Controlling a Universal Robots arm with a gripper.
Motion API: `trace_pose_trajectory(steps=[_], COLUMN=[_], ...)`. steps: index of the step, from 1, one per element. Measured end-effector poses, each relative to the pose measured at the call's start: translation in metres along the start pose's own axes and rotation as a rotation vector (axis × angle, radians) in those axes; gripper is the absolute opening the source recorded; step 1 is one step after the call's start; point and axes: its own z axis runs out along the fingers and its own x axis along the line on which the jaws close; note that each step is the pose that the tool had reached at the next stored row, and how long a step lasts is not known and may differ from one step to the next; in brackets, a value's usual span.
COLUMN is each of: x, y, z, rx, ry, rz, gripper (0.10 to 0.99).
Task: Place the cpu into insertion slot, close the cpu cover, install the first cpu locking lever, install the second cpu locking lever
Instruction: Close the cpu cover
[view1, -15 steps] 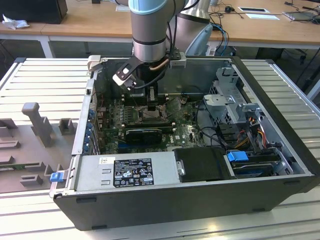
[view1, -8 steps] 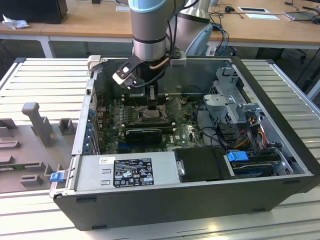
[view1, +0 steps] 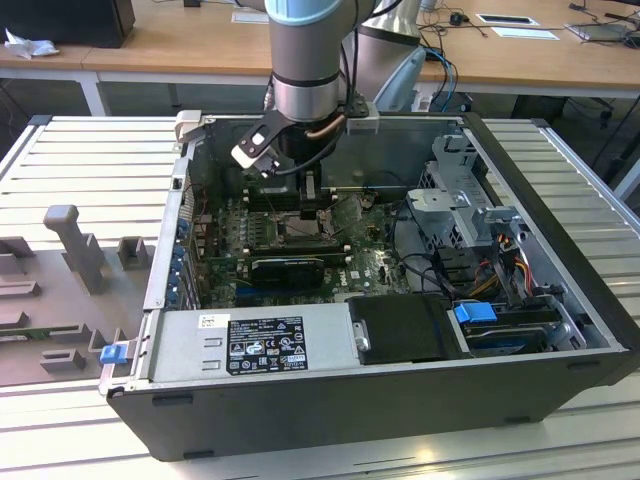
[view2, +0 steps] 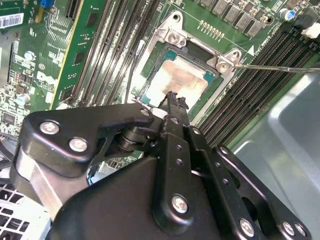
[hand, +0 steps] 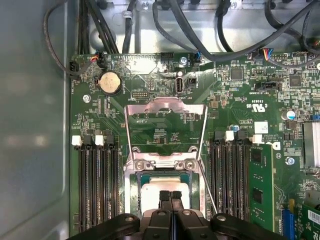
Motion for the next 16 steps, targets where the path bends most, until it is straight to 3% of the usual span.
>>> trace_pose_trajectory(steps=[12,16], x=[0.0,0.0001], y=[0.0003,0.0006], z=[-0.0045,-0.0092], rx=[0.0,0.0], ry=[0.0001,0.0001], rz=[0.0,0.0], gripper=[0.106,0.106])
